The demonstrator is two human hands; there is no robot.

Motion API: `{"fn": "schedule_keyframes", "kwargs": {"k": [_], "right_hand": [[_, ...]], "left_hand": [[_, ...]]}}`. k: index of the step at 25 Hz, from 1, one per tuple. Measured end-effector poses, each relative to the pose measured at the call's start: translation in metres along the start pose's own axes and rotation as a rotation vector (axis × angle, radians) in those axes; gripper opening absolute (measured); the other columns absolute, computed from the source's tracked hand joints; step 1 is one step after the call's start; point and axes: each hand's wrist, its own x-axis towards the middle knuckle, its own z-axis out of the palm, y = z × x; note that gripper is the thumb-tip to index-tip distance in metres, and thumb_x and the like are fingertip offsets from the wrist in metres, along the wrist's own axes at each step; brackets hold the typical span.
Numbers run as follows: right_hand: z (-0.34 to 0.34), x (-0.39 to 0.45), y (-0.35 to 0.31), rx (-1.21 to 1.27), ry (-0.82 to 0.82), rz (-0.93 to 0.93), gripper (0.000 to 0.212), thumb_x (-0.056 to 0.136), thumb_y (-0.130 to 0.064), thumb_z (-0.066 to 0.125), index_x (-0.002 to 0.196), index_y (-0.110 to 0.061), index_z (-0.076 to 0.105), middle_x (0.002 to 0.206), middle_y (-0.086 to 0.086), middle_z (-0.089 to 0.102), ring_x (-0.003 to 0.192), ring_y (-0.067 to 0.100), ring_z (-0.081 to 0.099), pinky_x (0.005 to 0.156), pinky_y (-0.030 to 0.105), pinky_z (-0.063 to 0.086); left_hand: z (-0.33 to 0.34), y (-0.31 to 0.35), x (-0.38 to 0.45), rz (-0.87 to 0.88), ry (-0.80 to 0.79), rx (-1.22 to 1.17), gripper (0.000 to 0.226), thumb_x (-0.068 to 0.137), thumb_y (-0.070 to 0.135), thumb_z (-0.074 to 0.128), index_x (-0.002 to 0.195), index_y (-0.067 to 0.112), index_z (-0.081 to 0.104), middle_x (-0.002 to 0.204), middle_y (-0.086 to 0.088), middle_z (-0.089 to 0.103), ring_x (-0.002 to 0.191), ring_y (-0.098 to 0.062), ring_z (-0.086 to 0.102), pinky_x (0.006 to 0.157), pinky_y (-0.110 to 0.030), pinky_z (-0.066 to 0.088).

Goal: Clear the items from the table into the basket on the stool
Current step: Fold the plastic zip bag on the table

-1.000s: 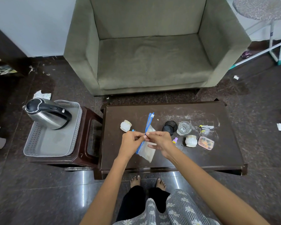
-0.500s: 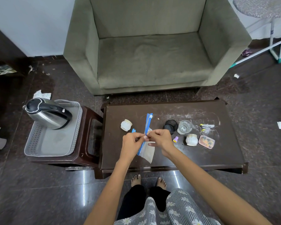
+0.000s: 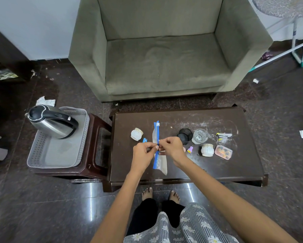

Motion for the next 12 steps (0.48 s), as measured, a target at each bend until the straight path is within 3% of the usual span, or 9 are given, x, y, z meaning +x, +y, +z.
{"fn": "schedule_keyframes", "kwargs": {"k": [4, 7, 10, 12], "right_hand": [[0.003, 0.004, -0.001, -0.009, -0.01, 0.007, 0.03, 0.086, -0.004, 0.052, 0.057, -0.01, 0.054, 0.061, 0.006, 0.059, 0.058, 0.015, 0.059, 0.064, 0.036, 0.06], [0.001, 0.004, 0.003, 0.053, -0.024, -0.027, 0.023, 0.089, -0.021, 0.061, 0.068, -0.011, 0.061, 0.07, 0.007, 0.063, 0.067, 0.015, 0.062, 0.062, 0.036, 0.059], [-0.002, 0.008, 0.009, -0.03, -0.006, -0.132, 0.022, 0.089, -0.021, 0.063, 0.07, -0.01, 0.068, 0.069, 0.011, 0.066, 0.067, 0.016, 0.06, 0.062, 0.038, 0.057], [-0.008, 0.014, 0.008, -0.214, 0.023, -0.206, 0.02, 0.086, -0.022, 0.066, 0.07, -0.011, 0.072, 0.061, 0.006, 0.065, 0.061, 0.013, 0.056, 0.062, 0.039, 0.052]], "left_hand": [[0.004, 0.001, -0.002, -0.001, 0.055, -0.029, 0.012, 0.085, 0.006, 0.064, 0.089, 0.009, 0.074, 0.082, -0.004, 0.075, 0.075, -0.009, 0.071, 0.078, -0.027, 0.058], [0.003, 0.002, 0.0, 0.031, 0.083, 0.002, 0.012, 0.083, 0.007, 0.064, 0.088, 0.01, 0.075, 0.077, -0.004, 0.075, 0.072, -0.013, 0.071, 0.075, -0.032, 0.059], [0.004, 0.006, -0.001, 0.071, 0.05, 0.02, 0.012, 0.082, 0.011, 0.066, 0.087, 0.014, 0.076, 0.076, -0.002, 0.075, 0.071, -0.011, 0.07, 0.073, -0.028, 0.058], [0.003, 0.007, -0.001, 0.044, 0.091, -0.028, 0.009, 0.083, 0.016, 0.067, 0.086, 0.016, 0.076, 0.074, 0.002, 0.073, 0.069, -0.007, 0.068, 0.068, -0.024, 0.054]]}}
